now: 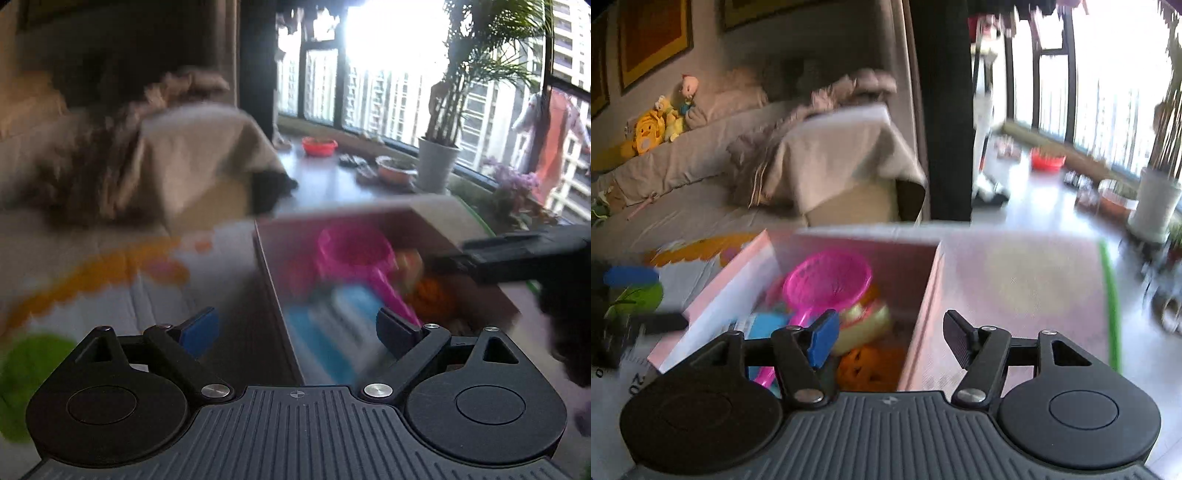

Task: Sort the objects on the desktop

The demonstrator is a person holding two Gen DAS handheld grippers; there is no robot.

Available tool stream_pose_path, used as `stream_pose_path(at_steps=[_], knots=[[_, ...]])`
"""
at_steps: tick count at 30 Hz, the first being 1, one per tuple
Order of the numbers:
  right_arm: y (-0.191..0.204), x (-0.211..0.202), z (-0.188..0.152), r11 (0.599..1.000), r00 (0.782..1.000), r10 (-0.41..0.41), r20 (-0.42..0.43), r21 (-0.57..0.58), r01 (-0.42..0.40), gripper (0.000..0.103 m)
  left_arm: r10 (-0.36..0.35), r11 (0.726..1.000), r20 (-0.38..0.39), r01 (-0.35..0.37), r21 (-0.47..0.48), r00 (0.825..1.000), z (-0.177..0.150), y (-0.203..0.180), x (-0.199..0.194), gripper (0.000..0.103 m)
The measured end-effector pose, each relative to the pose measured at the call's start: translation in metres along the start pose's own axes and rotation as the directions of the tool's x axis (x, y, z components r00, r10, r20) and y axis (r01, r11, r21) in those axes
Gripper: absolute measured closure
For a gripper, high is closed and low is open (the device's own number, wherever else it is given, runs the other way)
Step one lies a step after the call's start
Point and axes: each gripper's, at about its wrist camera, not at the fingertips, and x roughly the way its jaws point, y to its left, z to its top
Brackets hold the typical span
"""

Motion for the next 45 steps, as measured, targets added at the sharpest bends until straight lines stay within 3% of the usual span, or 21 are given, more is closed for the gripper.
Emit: stream_pose_path(at_steps=[2, 4, 6, 11, 17, 20, 23, 27, 33, 39, 42, 45], knots=[[0.007, 0.005, -0.002, 0.999, 1.000, 0.025, -0.012, 0.030, -0.024, 0.033, -0.042, 0.998, -0.017, 0.041, -0.043, 0.999, -0.011, 0.007, -0.001, 0.008], [0.015, 0.009, 0.001, 0.998, 1.000, 0.023, -0.020, 0.056, -0.022, 0.032, -0.055, 0.995, -0.004, 0.055, -0.078, 0.998, -0.018, 0.018, -0.009, 0.008], [0.022, 0.014, 0.004, 0.994, 0.997, 0.075, -0.029, 0.077, -0.073, 0.032, -0.059, 0.993, -0.006, 0.058, -0.099, 0.998, -0.023, 0.027, -0.014, 0.008], [0.055, 0.023, 0.003, 0.983, 0.985, 0.171, -0.035, 0.070, -0.168, 0.032, 0.015, 0.992, -0.003, -0.015, -0.123, 1.000, -0.031, 0.046, -0.022, 0.007], [0.086, -0.014, -0.025, 0.994, 0.993, 0.099, 0.057, 0.028, -0.101, 0.030, 0.056, 0.991, 0.046, -0.050, -0.120, 0.997, -0.048, 0.052, -0.057, 0.004], [0.095, -0.041, -0.055, 0.997, 0.992, 0.079, 0.097, 0.020, -0.081, 0.028, 0.066, 0.994, 0.017, -0.064, -0.086, 0.998, -0.063, 0.046, -0.061, 0.003], [0.109, -0.057, -0.083, 0.998, 0.992, 0.040, 0.118, -0.061, -0.033, 0.024, 0.095, 0.990, -0.037, -0.098, -0.098, 0.995, -0.075, 0.044, -0.055, 0.003], [0.121, -0.049, -0.094, 0.991, 0.995, -0.033, 0.098, -0.128, 0.046, 0.024, 0.183, 0.973, -0.064, -0.190, -0.129, 0.981, -0.077, 0.049, -0.043, 0.003], [0.128, -0.028, -0.088, 0.989, 0.996, -0.009, 0.088, -0.149, 0.022, 0.019, 0.293, 0.933, -0.083, -0.304, -0.194, 0.953, -0.075, 0.065, -0.035, 0.003], [0.133, -0.028, -0.101, 0.995, 1.000, -0.014, -0.012, -0.099, 0.013, 0.008, 0.309, 0.922, -0.134, -0.331, -0.198, 0.941, -0.100, 0.061, -0.050, 0.001], [0.138, -0.037, -0.116, 0.995, 0.998, -0.042, -0.050, -0.093, 0.037, 0.000, 0.343, 0.919, -0.112, -0.358, -0.167, 0.933, -0.115, 0.050, -0.062, 0.000], [0.146, -0.045, -0.129, 0.990, 0.994, -0.081, -0.078, -0.121, 0.071, 0.000, 0.351, 0.912, -0.111, -0.367, -0.184, 0.930, -0.124, 0.044, -0.073, 0.000]])
